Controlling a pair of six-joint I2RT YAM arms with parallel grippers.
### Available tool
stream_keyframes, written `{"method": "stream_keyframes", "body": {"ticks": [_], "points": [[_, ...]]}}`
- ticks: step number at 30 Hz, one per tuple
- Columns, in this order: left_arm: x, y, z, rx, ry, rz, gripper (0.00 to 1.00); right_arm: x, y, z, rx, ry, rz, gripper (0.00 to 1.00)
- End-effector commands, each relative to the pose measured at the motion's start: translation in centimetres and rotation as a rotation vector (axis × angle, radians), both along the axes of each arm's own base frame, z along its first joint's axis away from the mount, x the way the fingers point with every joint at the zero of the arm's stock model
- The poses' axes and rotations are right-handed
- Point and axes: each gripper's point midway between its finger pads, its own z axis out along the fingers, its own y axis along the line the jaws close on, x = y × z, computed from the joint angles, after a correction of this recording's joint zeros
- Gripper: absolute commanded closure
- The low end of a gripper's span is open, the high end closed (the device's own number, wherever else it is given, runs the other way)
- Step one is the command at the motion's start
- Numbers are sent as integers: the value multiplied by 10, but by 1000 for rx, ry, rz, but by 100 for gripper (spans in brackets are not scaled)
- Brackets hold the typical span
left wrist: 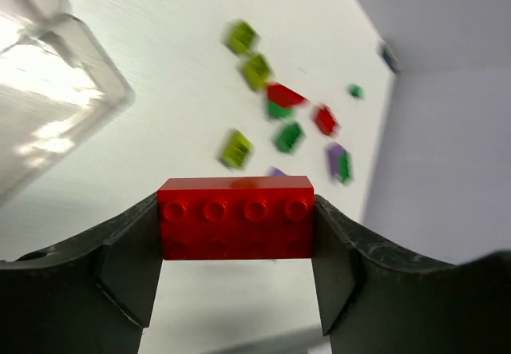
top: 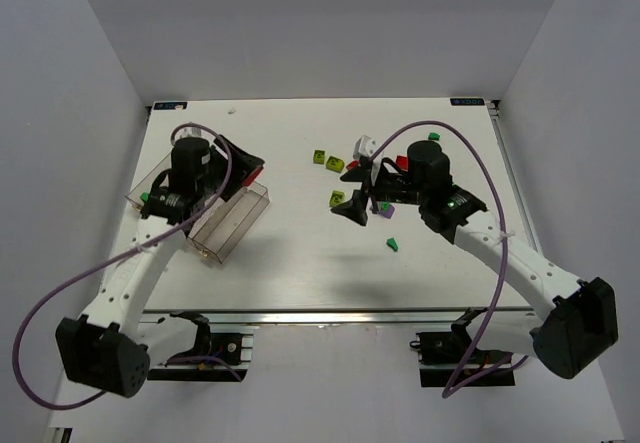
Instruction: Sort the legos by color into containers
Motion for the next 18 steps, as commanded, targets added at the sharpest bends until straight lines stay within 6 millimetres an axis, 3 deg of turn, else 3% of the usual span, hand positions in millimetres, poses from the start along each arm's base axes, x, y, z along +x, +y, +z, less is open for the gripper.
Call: {"method": "stream_keyframes", "body": {"ticks": [1,2,4,5,7,13,18], "points": [[11,47,-30,244,117,88,100,2,-21,-7,-41,-8,-55,19],[20,54,-44,283,159,107,100,1,-24,-8,-40,-4,-54,28],[35,69,-43,326,172,134,98,0,-33,-9,-41,4,-67,42],[43,77,-55,357,210,152,98,0,-36,-9,-42,6,-74,61],[57,96,-52,389,212,186,99,2,-44,-11,-43,10,-96,78],[89,151,-70,475,269,316,99,11,-64,-17,-47,22,-156,76],[101,179,-103,501,360,360,98,23,-74,-22,-60,37,-217,68]]}}
